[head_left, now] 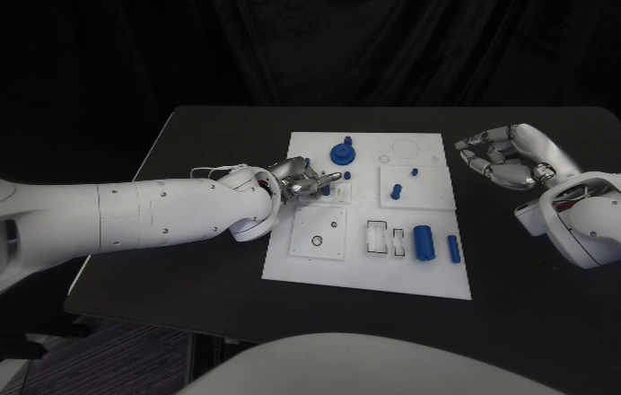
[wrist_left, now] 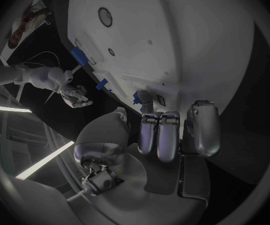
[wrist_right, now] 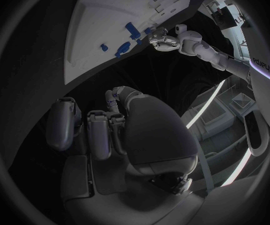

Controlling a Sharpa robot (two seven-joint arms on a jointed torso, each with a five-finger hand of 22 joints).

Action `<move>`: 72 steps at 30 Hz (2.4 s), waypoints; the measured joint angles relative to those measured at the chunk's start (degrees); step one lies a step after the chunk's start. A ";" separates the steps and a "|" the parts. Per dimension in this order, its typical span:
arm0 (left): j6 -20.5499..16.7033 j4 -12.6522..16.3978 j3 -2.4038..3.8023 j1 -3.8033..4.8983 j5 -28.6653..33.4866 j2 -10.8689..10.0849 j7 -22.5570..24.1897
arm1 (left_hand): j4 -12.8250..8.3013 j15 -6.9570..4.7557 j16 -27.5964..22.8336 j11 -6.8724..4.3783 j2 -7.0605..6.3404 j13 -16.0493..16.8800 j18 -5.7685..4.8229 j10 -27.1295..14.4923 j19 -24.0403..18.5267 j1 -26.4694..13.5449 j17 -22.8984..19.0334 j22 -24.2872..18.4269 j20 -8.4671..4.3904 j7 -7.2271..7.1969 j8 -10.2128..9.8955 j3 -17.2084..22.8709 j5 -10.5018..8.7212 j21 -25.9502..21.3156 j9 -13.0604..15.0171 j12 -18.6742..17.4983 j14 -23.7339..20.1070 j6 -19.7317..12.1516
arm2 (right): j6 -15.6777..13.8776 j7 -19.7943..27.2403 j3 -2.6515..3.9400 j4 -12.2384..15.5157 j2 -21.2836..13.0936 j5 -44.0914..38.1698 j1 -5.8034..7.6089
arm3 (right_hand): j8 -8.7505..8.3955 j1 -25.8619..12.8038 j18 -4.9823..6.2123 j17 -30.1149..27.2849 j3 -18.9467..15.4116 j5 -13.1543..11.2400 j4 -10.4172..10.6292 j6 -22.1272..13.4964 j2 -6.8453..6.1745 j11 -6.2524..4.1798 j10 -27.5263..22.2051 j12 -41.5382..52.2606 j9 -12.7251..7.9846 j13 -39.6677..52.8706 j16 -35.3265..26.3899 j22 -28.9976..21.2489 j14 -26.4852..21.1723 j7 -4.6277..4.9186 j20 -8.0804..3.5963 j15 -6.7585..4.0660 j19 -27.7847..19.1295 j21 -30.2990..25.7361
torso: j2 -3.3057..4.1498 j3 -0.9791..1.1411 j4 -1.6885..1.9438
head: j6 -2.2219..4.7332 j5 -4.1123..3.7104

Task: Assemble the parts on the task board

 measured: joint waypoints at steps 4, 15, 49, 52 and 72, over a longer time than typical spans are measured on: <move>-0.15 -0.08 -0.08 -0.09 0.65 -0.03 0.56 | -0.07 0.00 0.00 0.00 0.46 0.00 0.00 0.00 0.00 0.46 0.00 0.00 0.00 0.11 1.46 -0.56 0.00 0.00 0.00 0.00 0.00 0.53 | 0.01 0.00 0.00 0.02 -0.02 0.00 0.00 | 0.00 0.00 0.00 0.00 0.00 0.00 0.00 0.00 0.00 0.00 0.00 0.00 0.00 0.00 0.00 0.00 0.00 0.00 0.00 0.00 0.00 0.00 | 0.00 0.00 0.00 | 0.00 0.00; -0.28 0.43 -0.26 -0.30 1.86 -0.95 1.24 | -0.07 0.00 0.00 -0.02 2.57 0.00 0.00 0.02 -0.01 1.51 0.00 0.00 0.00 -0.08 5.71 -1.99 0.26 0.93 -0.01 0.00 0.00 1.55 | 0.02 0.00 0.00 0.04 -0.10 0.00 -0.01 | 0.00 0.00 0.00 0.00 0.00 0.00 0.00 0.00 0.00 0.00 0.00 0.00 0.00 -0.01 0.00 -0.01 0.00 0.00 0.00 0.00 0.00 0.00 | -0.01 0.00 -0.01 | 0.00 -0.19; 13.87 -5.31 -0.44 14.61 4.28 -0.68 -0.86 | -5.24 -0.38 0.00 -0.53 1.05 0.18 0.00 -0.12 0.19 27.08 0.00 0.00 -0.20 0.12 -2.66 -1.57 10.69 4.84 -0.03 0.30 -0.04 -5.27 | 0.06 -0.01 0.00 -0.75 0.71 0.02 -0.02 | 0.00 -0.23 0.00 0.00 0.24 0.00 -0.24 0.00 -0.24 0.00 0.00 0.00 -0.05 -0.01 0.00 -0.03 0.00 0.00 0.00 0.00 0.00 0.00 | -0.05 0.04 -0.08 | 0.00 -0.34; 16.74 -7.55 -0.46 14.77 3.88 0.67 -2.53 | -5.20 -0.31 0.00 -0.14 1.03 0.18 0.00 0.07 0.19 27.32 0.00 0.00 -0.20 0.61 -4.02 -1.56 8.81 4.49 -0.03 0.47 -0.11 -6.42 | 0.08 -0.01 0.00 -0.75 0.76 0.03 -0.02 | 0.00 -0.23 0.00 0.00 0.24 0.00 -0.24 0.00 -0.23 0.00 0.00 0.00 -0.05 -0.01 0.00 -0.03 0.00 0.00 0.00 0.00 0.00 0.00 | -0.03 0.03 -0.05 | 0.00 -0.33; 29.08 -16.58 -0.47 14.90 2.44 7.43 -9.00 | -1.16 0.63 0.00 0.80 0.55 0.03 -0.01 0.00 0.19 23.19 0.00 0.04 0.84 1.83 -7.26 -3.38 2.67 3.49 -0.07 0.42 0.00 -7.33 | 0.21 -0.02 0.00 -0.53 0.54 0.03 -0.03 | 0.00 -0.45 0.00 0.00 0.24 0.23 -0.24 0.00 0.00 0.00 0.00 0.00 -0.04 0.03 -0.23 -0.03 0.00 0.00 0.00 0.00 0.00 0.00 | 0.13 -0.07 -0.05 | 0.00 -0.04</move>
